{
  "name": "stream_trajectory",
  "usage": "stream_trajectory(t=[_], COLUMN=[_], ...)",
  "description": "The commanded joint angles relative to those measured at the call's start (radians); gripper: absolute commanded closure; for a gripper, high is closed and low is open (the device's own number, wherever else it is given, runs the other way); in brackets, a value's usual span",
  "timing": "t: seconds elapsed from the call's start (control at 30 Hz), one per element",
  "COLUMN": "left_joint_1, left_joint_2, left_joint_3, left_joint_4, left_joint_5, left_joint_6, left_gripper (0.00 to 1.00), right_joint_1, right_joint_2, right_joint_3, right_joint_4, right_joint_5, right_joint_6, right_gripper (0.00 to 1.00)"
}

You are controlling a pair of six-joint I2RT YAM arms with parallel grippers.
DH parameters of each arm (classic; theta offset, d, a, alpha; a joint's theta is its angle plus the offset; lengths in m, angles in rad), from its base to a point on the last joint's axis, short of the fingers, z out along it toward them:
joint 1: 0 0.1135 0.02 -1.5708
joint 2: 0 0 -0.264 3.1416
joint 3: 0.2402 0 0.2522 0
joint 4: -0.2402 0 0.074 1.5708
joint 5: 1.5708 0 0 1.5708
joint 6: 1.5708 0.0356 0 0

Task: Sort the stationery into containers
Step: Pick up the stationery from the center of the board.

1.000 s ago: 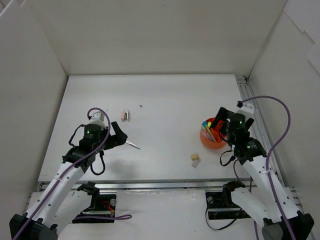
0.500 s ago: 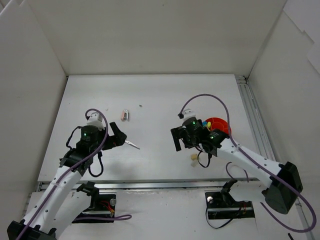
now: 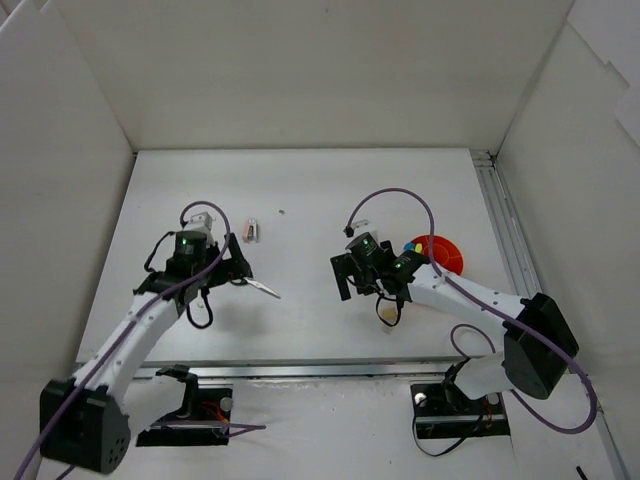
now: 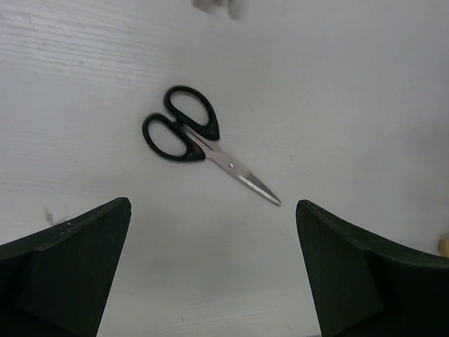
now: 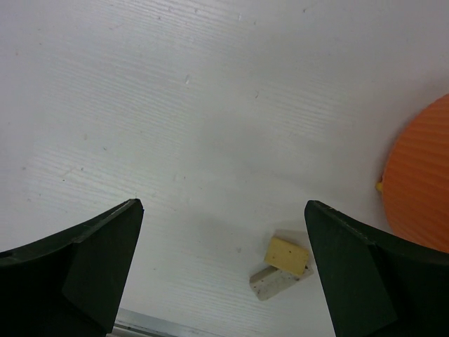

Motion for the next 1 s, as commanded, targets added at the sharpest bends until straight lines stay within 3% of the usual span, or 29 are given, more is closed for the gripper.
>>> stream_trajectory(t=[0.0, 0.23, 0.37, 0.6, 0.97], left_joint_1=[0.066, 0.066, 0.066, 0.057, 0.017], left_joint_2=[0.222, 0.63, 0.774, 0.936, 1.048], left_joint_3=[0.198, 0.518, 0.654, 0.804, 0.87], left_joint_4=[0.077, 0.056, -0.015, -0.095, -0.119], left_joint_5=[0.032, 0.143, 0.153, 0.029, -0.011], left_joint_6=[0.081, 0.274, 0.325, 0.353, 0.363], left_gripper=[0.0, 0.01, 0.0, 0.01, 0.29], right_joint_1=[0.007, 0.002, -0.013, -0.034, -0.059], right_joint_2=[0.004, 0.012, 0.009, -0.018, -0.064], right_joint_3=[0.059, 0.065, 0.056, 0.035, -0.004], right_joint_4=[0.046, 0.052, 0.054, 0.057, 0.057], right_joint_5=[0.011, 0.033, 0.068, 0.08, 0.102], right_joint_6=[-0.002, -0.011, 0.009, 0.024, 0.063], right_gripper=[0.02, 0.02, 0.02, 0.02, 0.02])
